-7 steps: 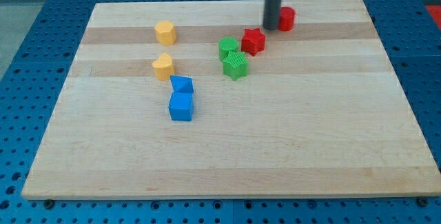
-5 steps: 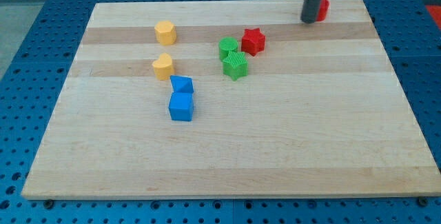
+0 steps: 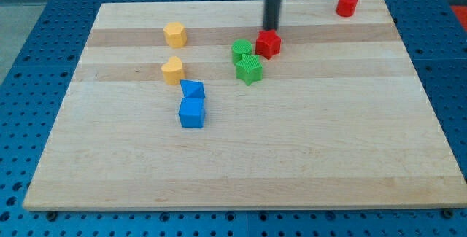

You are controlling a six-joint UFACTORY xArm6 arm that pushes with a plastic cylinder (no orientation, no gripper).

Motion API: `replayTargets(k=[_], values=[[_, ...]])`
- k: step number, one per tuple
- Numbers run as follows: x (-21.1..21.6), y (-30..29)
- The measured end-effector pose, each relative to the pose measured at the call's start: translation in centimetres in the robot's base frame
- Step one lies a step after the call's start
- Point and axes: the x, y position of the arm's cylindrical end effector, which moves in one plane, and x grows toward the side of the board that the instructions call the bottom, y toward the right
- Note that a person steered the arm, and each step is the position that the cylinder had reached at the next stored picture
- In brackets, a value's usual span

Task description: Move the red star closer to the red circle

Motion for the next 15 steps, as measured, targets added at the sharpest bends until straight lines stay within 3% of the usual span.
replayTargets(k=[1, 2, 8, 11, 15], values=[[1.9, -5.4], [5.8, -6.8], [3.0, 8.5], [12.0, 9.5], [8.0, 14.3]])
